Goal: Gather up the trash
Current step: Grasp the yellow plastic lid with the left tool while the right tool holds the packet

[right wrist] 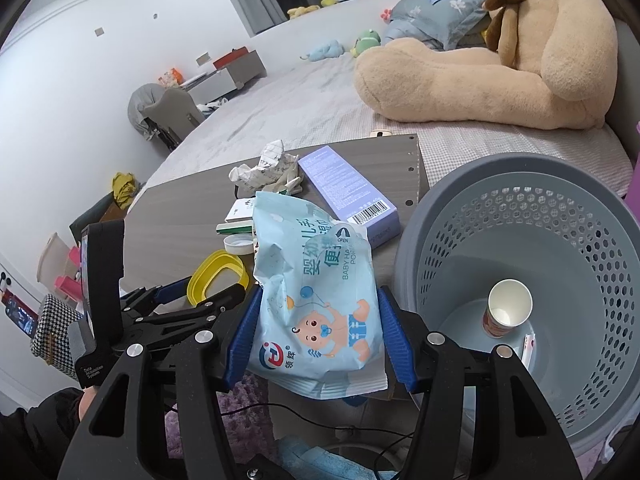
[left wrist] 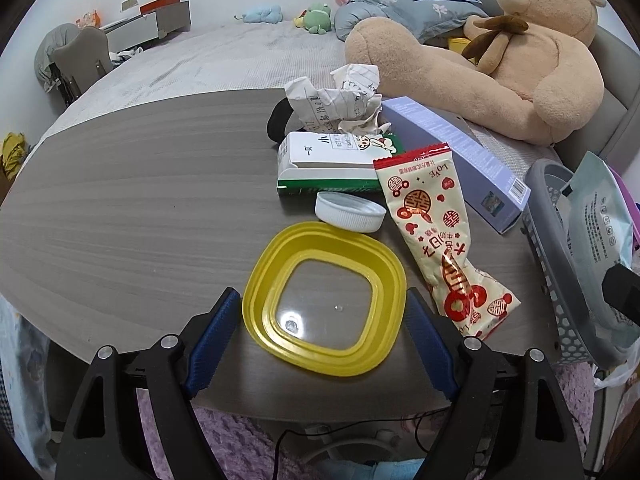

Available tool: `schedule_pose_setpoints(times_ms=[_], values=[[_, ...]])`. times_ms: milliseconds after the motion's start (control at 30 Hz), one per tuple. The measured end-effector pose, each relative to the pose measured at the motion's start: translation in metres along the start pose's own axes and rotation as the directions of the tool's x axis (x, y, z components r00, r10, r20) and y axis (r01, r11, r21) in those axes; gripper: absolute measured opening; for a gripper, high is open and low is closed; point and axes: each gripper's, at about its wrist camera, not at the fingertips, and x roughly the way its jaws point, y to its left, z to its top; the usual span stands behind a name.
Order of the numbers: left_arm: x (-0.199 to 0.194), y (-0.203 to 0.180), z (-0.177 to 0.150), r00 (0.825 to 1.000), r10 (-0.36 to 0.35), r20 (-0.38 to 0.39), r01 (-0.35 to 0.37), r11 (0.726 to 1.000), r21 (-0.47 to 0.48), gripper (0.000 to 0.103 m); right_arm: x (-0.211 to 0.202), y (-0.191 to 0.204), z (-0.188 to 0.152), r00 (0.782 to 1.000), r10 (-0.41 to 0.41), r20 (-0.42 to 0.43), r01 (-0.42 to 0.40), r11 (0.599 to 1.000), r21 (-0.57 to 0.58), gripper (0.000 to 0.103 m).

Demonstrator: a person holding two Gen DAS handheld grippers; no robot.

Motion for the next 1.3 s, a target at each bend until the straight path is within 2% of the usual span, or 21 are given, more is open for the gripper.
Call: schedule_pose_setpoints(times_ms=[133, 433, 733, 1033, 1300], values=[[-0.002, 0.002, 0.0, 1.0, -0.008, 0.006, 0.008, 1.0, 0.001, 0.071, 0.0, -0.001, 0.0, 1.0, -0.003, 0.002, 0.003, 1.0, 0.006, 0.056], [-0.024, 0.016, -0.009, 0.999, -0.021, 0.025, 0.021, 0.999, -0.025, 0.071, -0.001, 0.0, -0.001, 1.0, -0.004, 0.002, 0.004, 1.0, 0.002, 0.056], [-0.049, 0.027, -0.009, 0.996, -0.01, 0.083, 0.016, 0.998, -0.064, 0.071, -0.007, 0.005, -0.002, 1.0, 0.0, 0.02, 0.001, 1.0, -0.016, 0.056], [-0.074, 0.019, -0.003, 0.988, -0.04, 0.152, 0.047, 0.998, -0.044, 0.071, -0.016, 0.004, -0.002, 0.999, -0.02, 0.03, 0.02, 1.0, -0.02, 0.056], [-0.087, -0.006, 0.004, 0.978, -0.089, 0.187, 0.089, 0.996, 0.005, 0.071, -0.03, -0.004, -0.001, 0.998, -0.047, 0.053, 0.047, 0.999, 0.0, 0.056]])
